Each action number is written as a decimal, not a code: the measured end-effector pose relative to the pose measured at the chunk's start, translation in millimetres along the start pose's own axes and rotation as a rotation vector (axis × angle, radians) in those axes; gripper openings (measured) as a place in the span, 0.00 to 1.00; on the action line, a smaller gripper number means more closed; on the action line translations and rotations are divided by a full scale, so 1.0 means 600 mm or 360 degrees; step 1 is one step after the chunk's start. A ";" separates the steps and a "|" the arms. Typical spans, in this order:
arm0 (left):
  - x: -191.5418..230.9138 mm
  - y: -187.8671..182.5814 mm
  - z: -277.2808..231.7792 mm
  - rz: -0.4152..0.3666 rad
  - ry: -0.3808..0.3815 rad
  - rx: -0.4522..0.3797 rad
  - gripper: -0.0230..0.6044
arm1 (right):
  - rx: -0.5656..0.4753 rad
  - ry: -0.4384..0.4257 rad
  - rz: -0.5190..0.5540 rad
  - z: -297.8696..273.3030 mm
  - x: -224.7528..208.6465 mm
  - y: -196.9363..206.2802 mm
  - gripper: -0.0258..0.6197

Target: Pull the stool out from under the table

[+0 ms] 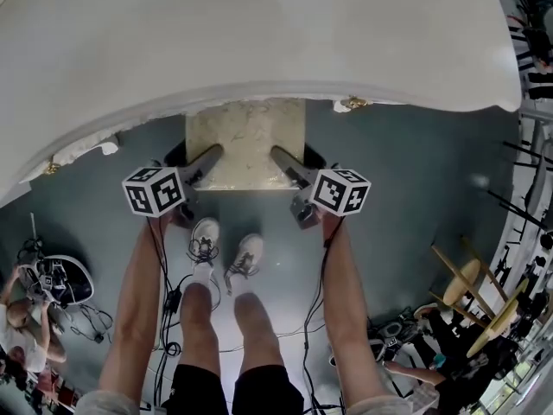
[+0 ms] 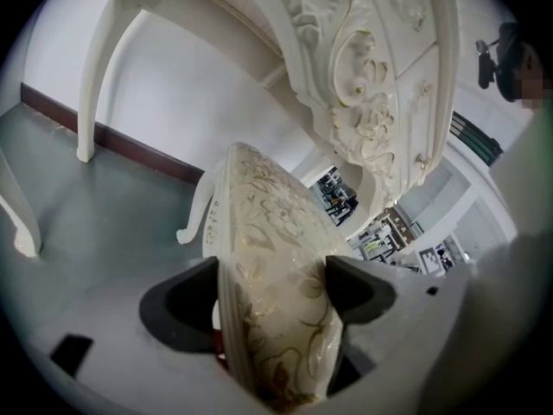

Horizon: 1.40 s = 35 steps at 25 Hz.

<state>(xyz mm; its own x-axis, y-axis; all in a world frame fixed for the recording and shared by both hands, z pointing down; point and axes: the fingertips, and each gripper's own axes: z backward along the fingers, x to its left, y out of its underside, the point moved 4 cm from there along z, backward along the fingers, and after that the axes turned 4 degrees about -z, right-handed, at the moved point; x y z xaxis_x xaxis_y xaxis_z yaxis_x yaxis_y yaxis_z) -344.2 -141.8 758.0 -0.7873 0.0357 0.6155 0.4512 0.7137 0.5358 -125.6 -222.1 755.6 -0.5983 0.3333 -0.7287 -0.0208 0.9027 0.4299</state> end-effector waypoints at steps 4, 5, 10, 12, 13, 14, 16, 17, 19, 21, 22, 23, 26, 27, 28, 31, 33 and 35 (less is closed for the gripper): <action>-0.027 -0.011 0.014 -0.0014 0.0005 -0.0003 0.65 | -0.0042 -0.0011 -0.0044 0.034 0.015 -0.004 0.62; -0.036 -0.016 0.015 -0.0030 0.0004 -0.0005 0.65 | -0.0064 -0.0013 -0.0061 0.042 0.017 -0.006 0.62; -0.070 -0.011 0.000 -0.0135 0.0007 0.0021 0.65 | -0.0153 0.0005 -0.0149 0.081 -0.004 0.008 0.62; -0.085 0.014 -0.005 -0.0158 0.0019 0.0031 0.65 | -0.0183 0.0023 -0.0167 0.105 -0.017 0.030 0.62; -0.091 0.027 -0.005 -0.0165 0.0029 0.0039 0.65 | -0.0196 0.0034 -0.0176 0.117 -0.022 0.043 0.62; -0.095 0.038 -0.004 -0.0171 0.0040 0.0049 0.65 | -0.0210 0.0045 -0.0186 0.128 -0.024 0.055 0.62; -0.104 0.054 0.000 -0.0186 0.0063 0.0075 0.65 | -0.0238 0.0063 -0.0217 0.147 -0.025 0.076 0.62; -0.112 0.059 0.001 -0.0197 0.0072 0.0088 0.65 | -0.0253 0.0071 -0.0234 0.158 -0.026 0.083 0.62; -0.136 0.068 -0.004 -0.0220 0.0088 0.0113 0.65 | -0.0284 0.0091 -0.0265 0.186 -0.033 0.092 0.62; -0.161 0.081 -0.010 -0.0239 0.0111 0.0145 0.65 | -0.0315 0.0115 -0.0292 0.217 -0.042 0.102 0.62; -0.173 0.088 -0.014 -0.0248 0.0124 0.0161 0.65 | -0.0330 0.0128 -0.0304 0.233 -0.046 0.107 0.62; -0.185 0.095 -0.018 -0.0257 0.0139 0.0175 0.65 | -0.0346 0.0142 -0.0314 0.249 -0.050 0.112 0.62; -0.227 0.113 -0.031 -0.0300 0.0186 0.0212 0.65 | -0.0405 0.0183 -0.0350 0.300 -0.064 0.127 0.62; -0.243 0.120 -0.035 -0.0320 0.0204 0.0226 0.65 | -0.0430 0.0198 -0.0365 0.318 -0.068 0.133 0.62; -0.259 0.126 -0.039 -0.0342 0.0224 0.0241 0.65 | -0.0457 0.0215 -0.0380 0.337 -0.072 0.139 0.62; -0.303 0.144 -0.050 -0.0405 0.0281 0.0281 0.64 | -0.0535 0.0260 -0.0421 0.389 -0.080 0.158 0.62; -0.333 0.156 -0.056 -0.0443 0.0317 0.0306 0.64 | -0.0586 0.0291 -0.0447 0.424 -0.085 0.171 0.62; -0.364 0.169 -0.061 -0.0483 0.0353 0.0331 0.64 | -0.0637 0.0321 -0.0474 0.459 -0.088 0.184 0.62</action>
<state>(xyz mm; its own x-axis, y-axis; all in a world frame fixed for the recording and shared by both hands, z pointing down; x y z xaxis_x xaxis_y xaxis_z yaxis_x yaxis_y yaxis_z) -111.4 -103.0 698.9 -0.7515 -0.3329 0.5696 0.1006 0.7954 0.5977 124.4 -65.4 694.9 -0.6610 -0.0160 -0.7502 -0.4935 0.7624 0.4186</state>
